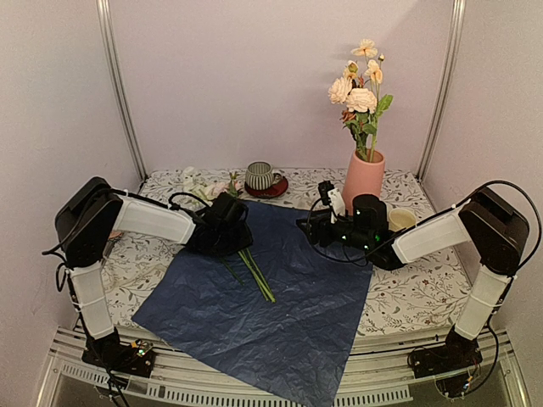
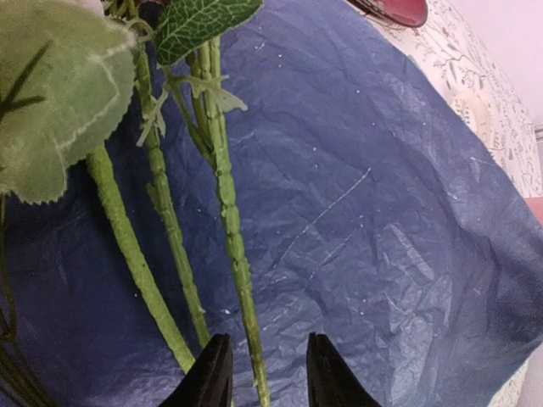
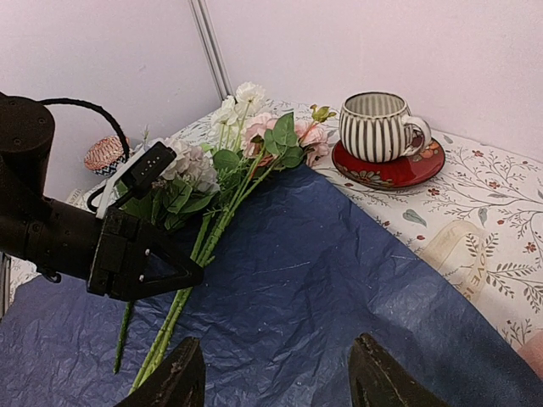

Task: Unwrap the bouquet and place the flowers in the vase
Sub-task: Pick up the fake flower from the flattened wrapping paper.

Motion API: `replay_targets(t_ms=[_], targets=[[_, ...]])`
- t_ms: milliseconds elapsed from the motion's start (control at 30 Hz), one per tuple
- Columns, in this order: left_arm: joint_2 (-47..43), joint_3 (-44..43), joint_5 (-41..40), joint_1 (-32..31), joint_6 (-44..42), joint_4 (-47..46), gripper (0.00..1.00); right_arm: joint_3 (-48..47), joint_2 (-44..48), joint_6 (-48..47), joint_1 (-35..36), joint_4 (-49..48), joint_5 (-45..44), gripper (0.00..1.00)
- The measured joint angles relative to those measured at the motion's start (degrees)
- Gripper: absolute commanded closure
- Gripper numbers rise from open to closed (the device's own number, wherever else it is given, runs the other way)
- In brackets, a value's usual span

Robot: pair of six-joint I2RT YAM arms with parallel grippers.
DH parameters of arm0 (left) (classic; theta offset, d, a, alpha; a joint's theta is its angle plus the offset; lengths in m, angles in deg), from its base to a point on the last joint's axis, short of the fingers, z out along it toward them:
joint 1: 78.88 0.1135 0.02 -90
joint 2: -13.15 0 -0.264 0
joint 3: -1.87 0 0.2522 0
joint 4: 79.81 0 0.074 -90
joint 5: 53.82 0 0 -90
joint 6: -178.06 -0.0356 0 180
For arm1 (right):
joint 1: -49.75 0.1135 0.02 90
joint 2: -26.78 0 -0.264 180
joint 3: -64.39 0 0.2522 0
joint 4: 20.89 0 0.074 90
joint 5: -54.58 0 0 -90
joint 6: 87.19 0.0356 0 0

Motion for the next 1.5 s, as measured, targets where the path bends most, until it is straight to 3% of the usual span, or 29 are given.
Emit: replay_targets(t_ms=[333,667,833,1233,1500], targets=[[1.3,-0.3,1.0,0.0,0.2,-0.3,0.71,0.0,0.0,0.0,0.0,0.0,0.0,0.42],[4.0,-1.1,1.3,0.0,0.4,-1.0,0.98,0.0,0.0,0.0,0.0,0.0,0.0,0.42],[3.5,-1.1,1.1,0.0,0.2,-0.7,1.00,0.0,0.0,-0.1,0.0,0.0,0.0,0.42],[-11.1,1.2,-4.2,-1.6,-4.3,-0.6,1.00,0.0,0.0,-0.2,0.0,0.0,0.0,0.42],[-21.2,7.5,-6.5,-3.5,-9.4,-4.4,1.00,0.0,0.0,-0.5,0.0,0.0,0.0,0.42]])
